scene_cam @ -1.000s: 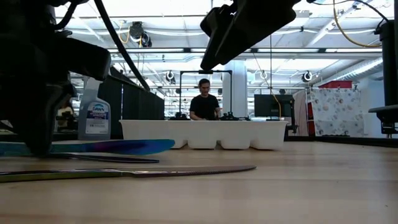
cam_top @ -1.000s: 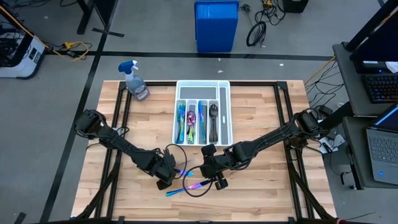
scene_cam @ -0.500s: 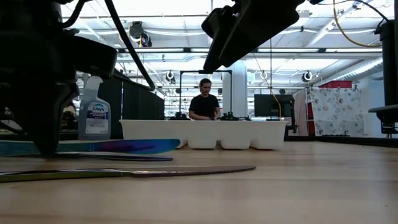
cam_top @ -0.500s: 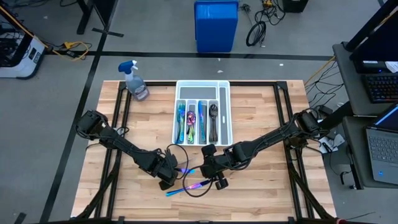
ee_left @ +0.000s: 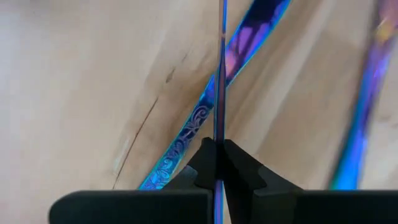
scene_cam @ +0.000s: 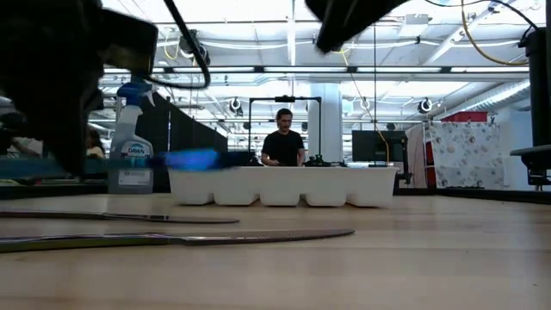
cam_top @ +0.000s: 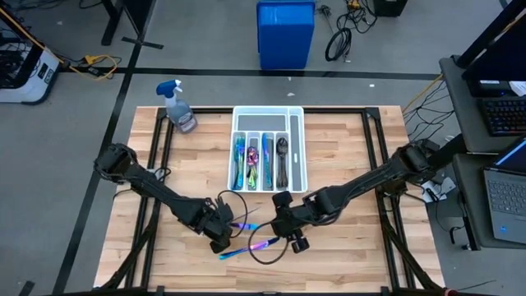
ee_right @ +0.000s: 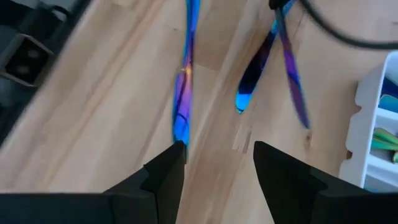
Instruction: Sort silverware
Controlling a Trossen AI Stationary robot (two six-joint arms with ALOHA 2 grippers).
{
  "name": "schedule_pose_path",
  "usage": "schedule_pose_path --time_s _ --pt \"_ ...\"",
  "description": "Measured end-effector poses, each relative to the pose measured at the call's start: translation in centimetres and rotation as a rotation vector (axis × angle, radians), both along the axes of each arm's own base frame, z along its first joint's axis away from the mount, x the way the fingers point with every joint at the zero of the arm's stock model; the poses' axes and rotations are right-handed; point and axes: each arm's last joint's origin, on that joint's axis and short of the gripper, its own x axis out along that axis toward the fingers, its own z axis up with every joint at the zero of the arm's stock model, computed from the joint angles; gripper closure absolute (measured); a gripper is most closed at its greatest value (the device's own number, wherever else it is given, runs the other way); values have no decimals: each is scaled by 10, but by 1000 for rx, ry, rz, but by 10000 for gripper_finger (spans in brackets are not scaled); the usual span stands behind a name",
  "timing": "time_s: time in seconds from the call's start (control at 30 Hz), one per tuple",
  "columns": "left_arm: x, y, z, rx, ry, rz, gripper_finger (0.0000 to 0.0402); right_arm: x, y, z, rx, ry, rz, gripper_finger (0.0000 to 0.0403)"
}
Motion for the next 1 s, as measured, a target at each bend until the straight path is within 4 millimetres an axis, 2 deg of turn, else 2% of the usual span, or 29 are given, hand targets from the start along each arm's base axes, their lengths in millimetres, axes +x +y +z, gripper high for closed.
schedule_pose_path --time_s 0.23,0.33,0.6,0.7,0.83,1.0 --pt "-2 2 33 55 -179 68 401 -25 0 39 49 -64 -14 227" --pt "5 8 49 127 -288 137 401 -34 3 52 56 -116 -7 227" --pt "29 32 78 352 -699 506 401 -48 10 71 19 -214 4 227" --pt "44 42 79 371 -765 562 401 -52 16 72 20 -215 27 227" --pt "64 63 70 390 -785 641 401 -57 25 71 25 -213 57 227" --pt "84 94 43 424 -737 760 401 -62 33 72 38 -212 74 227"
